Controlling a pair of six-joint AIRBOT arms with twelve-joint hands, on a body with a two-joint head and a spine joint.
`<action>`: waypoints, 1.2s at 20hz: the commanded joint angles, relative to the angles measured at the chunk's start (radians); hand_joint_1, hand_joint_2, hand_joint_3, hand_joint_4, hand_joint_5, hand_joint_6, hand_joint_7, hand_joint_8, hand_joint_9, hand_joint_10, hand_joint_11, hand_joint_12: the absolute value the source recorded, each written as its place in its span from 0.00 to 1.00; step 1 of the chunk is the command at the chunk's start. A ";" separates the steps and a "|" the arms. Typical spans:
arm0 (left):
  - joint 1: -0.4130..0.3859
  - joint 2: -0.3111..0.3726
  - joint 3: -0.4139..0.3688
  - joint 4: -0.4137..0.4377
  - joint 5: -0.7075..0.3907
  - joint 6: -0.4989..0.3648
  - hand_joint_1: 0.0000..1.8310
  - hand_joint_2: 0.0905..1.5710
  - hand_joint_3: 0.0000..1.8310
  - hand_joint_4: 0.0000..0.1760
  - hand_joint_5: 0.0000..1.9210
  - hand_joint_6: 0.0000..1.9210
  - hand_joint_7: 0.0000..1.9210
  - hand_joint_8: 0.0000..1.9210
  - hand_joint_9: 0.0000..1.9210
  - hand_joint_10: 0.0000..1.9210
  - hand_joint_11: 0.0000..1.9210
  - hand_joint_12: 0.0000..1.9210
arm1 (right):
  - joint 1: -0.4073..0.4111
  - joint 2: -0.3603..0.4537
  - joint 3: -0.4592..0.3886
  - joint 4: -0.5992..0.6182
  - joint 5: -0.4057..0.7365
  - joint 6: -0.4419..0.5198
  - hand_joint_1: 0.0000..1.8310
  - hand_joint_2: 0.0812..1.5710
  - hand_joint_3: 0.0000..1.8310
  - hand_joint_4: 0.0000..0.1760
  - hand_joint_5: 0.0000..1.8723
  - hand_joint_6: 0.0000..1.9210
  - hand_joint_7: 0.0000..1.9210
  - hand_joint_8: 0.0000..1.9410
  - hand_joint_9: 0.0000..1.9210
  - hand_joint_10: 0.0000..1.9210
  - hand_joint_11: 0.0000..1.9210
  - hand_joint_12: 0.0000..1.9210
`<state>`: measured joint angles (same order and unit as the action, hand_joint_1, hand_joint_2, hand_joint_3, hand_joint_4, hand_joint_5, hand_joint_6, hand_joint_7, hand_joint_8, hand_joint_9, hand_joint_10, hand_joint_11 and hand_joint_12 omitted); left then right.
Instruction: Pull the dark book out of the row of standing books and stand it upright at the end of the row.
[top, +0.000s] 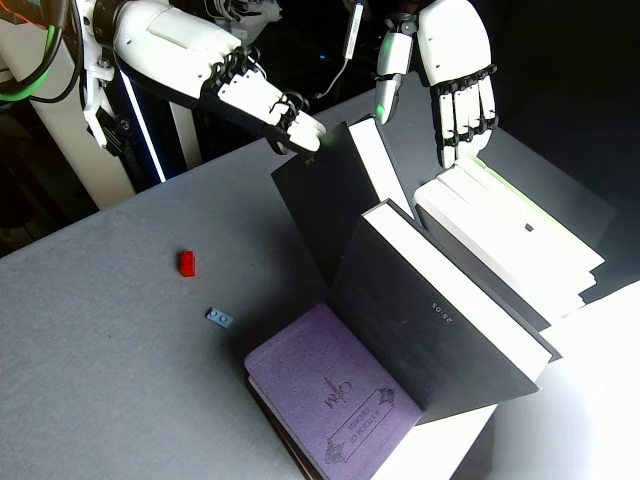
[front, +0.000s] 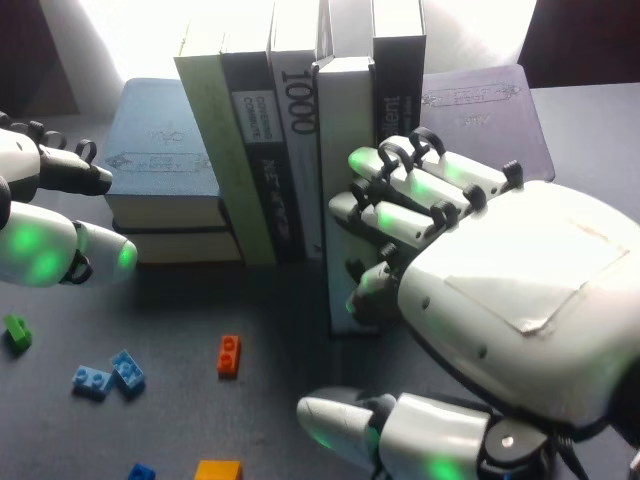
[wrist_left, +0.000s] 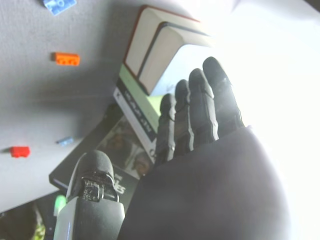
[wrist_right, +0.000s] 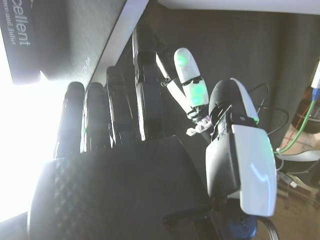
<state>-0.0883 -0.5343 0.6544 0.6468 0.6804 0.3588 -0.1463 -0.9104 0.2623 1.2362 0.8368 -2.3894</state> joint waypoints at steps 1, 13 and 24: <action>-0.008 0.005 0.005 0.046 -0.056 0.002 0.01 0.79 0.00 0.05 0.08 0.00 0.09 0.00 0.09 0.00 0.00 0.29 | -0.003 0.010 -0.007 -0.047 0.034 -0.002 0.00 0.73 0.00 0.00 0.44 0.04 0.11 0.00 0.00 0.00 0.00 0.00; -0.006 0.006 0.005 0.045 -0.056 0.002 0.01 0.79 0.00 0.05 0.07 0.00 0.09 0.00 0.08 0.00 0.00 0.29 | -0.165 -0.007 0.065 -0.038 -0.046 -0.033 0.00 0.73 0.00 0.00 0.43 0.03 0.11 0.00 0.01 0.00 0.00 0.00; -0.006 0.006 0.005 0.045 -0.056 0.002 0.00 0.79 0.00 0.06 0.07 0.00 0.09 0.00 0.08 0.00 0.00 0.29 | -0.202 -0.038 0.120 -0.138 -0.087 0.052 0.00 0.73 0.00 0.00 0.44 0.03 0.12 0.00 0.02 0.01 0.00 0.00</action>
<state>-0.0841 -0.5343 0.6548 0.6472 0.6804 0.3588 -0.3538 -0.9546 0.3840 1.1458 0.6964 -2.3413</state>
